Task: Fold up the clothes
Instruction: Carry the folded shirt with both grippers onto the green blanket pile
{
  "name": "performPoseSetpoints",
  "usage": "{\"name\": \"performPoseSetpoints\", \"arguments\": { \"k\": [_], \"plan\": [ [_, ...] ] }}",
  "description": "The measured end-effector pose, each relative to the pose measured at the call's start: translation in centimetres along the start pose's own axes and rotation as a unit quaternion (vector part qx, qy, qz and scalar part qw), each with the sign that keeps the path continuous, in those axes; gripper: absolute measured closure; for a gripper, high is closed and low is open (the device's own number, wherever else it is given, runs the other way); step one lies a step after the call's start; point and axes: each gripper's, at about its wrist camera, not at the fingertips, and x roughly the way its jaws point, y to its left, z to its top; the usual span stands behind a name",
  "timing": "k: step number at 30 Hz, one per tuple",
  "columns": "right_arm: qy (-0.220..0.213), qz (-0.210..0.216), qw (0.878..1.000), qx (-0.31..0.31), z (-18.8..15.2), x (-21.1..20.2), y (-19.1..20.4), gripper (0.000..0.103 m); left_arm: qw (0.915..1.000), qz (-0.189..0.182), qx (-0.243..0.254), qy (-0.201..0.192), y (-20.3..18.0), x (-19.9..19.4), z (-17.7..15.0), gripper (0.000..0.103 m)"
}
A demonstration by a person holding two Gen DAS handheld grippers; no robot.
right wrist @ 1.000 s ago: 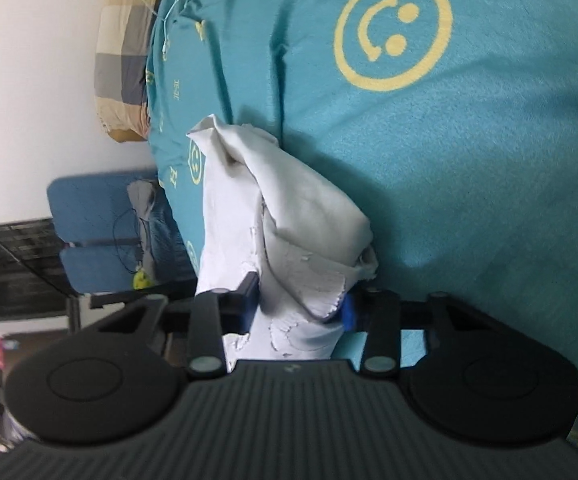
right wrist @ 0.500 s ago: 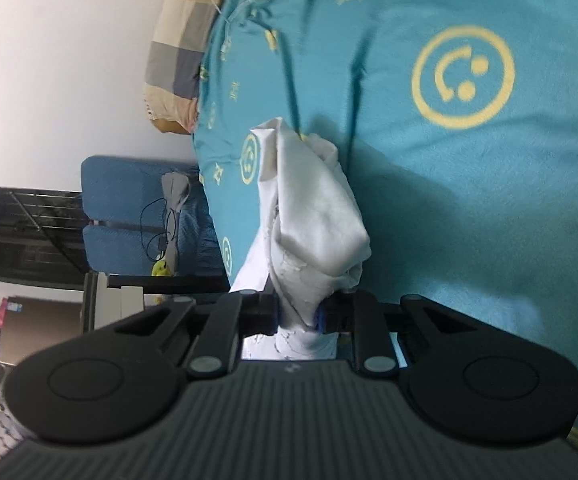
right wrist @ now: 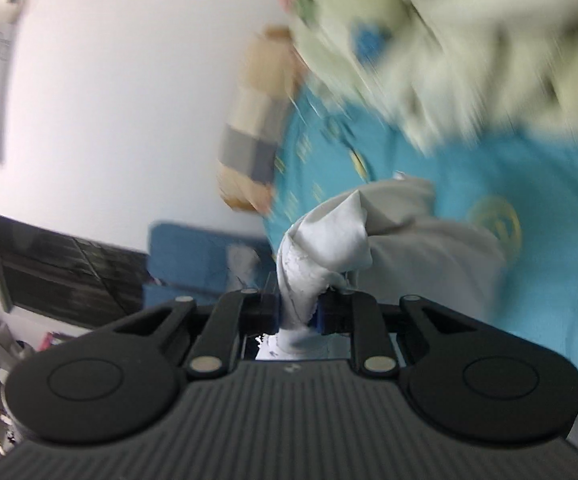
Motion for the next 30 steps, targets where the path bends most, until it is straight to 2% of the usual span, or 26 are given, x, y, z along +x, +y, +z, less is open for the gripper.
{"name": "performPoseSetpoints", "arguments": {
  "k": [7, 9, 12, 15, 18, 20, 23, 26, 29, 30],
  "plan": [
    [-0.082, 0.018, 0.993, -0.087, 16.4, -1.8, 8.0, 0.084, 0.9943, -0.093, 0.042, 0.030, -17.6, 13.2, -2.3, 0.081],
    [-0.101, 0.022, 0.987, -0.121, 20.9, -2.4, 9.8, 0.084, 0.9898, -0.124, 0.055, 0.044, -21.1, 17.2, -3.5, 0.080],
    [-0.133, 0.020, 0.979, -0.155, 25.8, -3.1, 10.4, 0.084, 0.9815, -0.157, 0.090, 0.063, -23.9, 22.2, -6.1, 0.080],
    [-0.154, -0.002, 0.969, -0.192, 28.1, -3.3, 8.9, 0.084, 0.9782, -0.141, 0.123, 0.090, -21.9, 26.2, -8.4, 0.079],
    [-0.130, -0.059, 0.971, -0.190, 27.8, -2.7, 4.8, 0.083, 0.9739, -0.115, 0.154, 0.121, -18.7, 29.8, -10.3, 0.079],
    [-0.113, -0.098, 0.971, -0.188, 27.6, -2.3, 2.0, 0.083, 0.9674, -0.094, 0.184, 0.146, -15.8, 30.4, -11.0, 0.079],
    [-0.076, -0.144, 0.971, -0.176, 25.3, -2.7, -2.2, 0.084, 0.9546, -0.072, 0.236, 0.168, -12.4, 29.8, -12.3, 0.078],
    [-0.054, -0.187, 0.964, -0.184, 22.8, -3.1, -5.1, 0.084, 0.9427, -0.059, 0.281, 0.170, -10.4, 29.1, -13.5, 0.075],
    [-0.058, -0.193, 0.958, -0.202, 22.0, -3.3, -5.6, 0.083, 0.9319, -0.050, 0.324, 0.154, -10.7, 29.1, -14.1, 0.073],
    [-0.060, -0.195, 0.958, -0.203, 22.2, -3.3, -5.4, 0.083, 0.9289, -0.047, 0.337, 0.147, -11.2, 29.0, -14.2, 0.069]
  ]
}}
